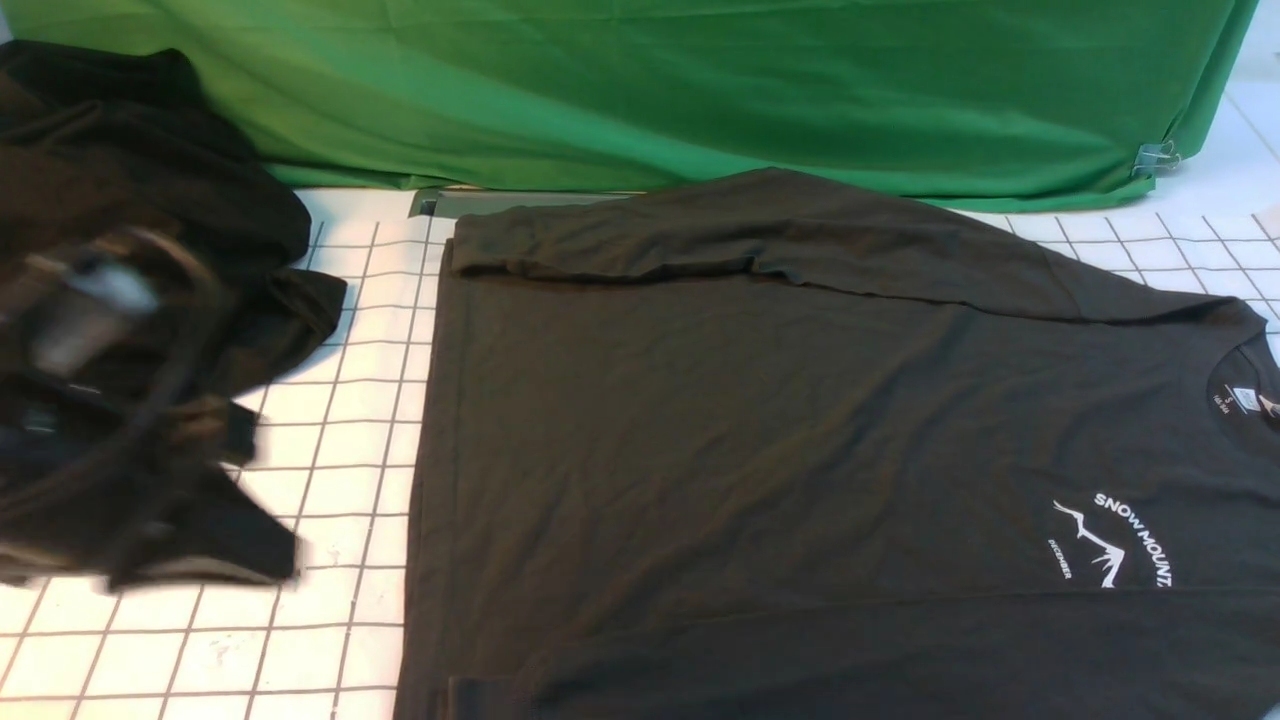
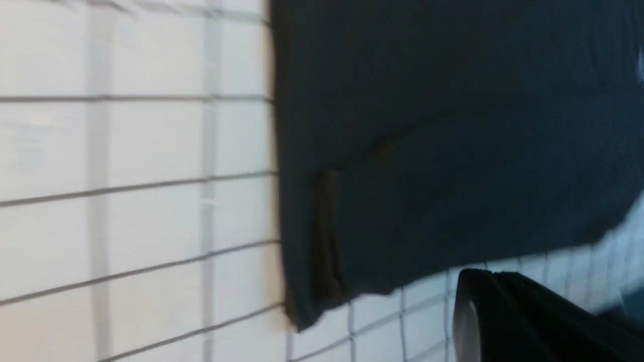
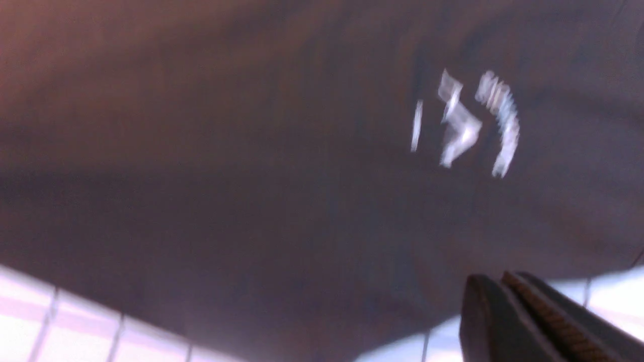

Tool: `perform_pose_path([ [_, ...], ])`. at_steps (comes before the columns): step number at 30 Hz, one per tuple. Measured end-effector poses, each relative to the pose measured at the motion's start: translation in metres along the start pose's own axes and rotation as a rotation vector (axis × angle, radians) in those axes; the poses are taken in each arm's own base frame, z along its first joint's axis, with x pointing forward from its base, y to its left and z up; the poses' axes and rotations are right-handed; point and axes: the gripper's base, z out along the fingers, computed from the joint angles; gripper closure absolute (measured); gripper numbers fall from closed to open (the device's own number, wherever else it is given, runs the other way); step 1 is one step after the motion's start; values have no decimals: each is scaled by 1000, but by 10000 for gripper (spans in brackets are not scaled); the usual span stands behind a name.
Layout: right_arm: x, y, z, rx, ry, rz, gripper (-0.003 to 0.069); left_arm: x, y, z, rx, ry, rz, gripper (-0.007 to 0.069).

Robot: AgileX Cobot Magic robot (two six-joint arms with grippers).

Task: Fold a long-sleeved shirt over a white checkered tablecloth.
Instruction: 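Grasp the left edge of the dark T-shirt lying flat on the table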

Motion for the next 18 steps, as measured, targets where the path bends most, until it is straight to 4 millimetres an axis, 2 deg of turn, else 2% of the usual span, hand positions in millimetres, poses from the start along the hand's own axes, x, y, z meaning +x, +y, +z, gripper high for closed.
perform_pose_path([
  [1, 0, 0, 1, -1, 9, -2, 639, 0, -1, 2, 3, 10, 6, 608],
  [2, -1, -1, 8, -5, 57, -6, 634, -2, -8, 18, 11, 58, 50, 601],
  [3, -1, -1, 10, -5, 69, -7, 633, -2, -10, 21, 10, 63, 57, 599],
  [5, -3, -3, 20, -8, 124, -4, 620, -2, -23, 50, -42, 103, 144, 579],
  [6, -3, -3, 20, -8, 127, -4, 620, -1, -24, 51, -48, 109, 151, 575],
  [7, -4, -3, 24, -9, 142, -2, 613, 0, -27, 65, -102, 130, 174, 560],
  [9, -4, -4, 27, -10, 153, 1, 601, 1, -25, 83, -226, 155, 180, 523],
  [10, -5, -4, 27, -9, 153, 1, 601, 1, -24, 86, -237, 156, 180, 519],
  [12, -5, -4, 28, -9, 149, 1, 592, -3, -21, 104, -312, 145, 203, 464],
  [17, -6, -4, 28, -6, 139, 1, 588, -13, -18, 130, -287, 97, 209, 386],
  [18, -6, -4, 28, -6, 139, 1, 588, -13, -18, 130, -287, 97, 209, 386],
])
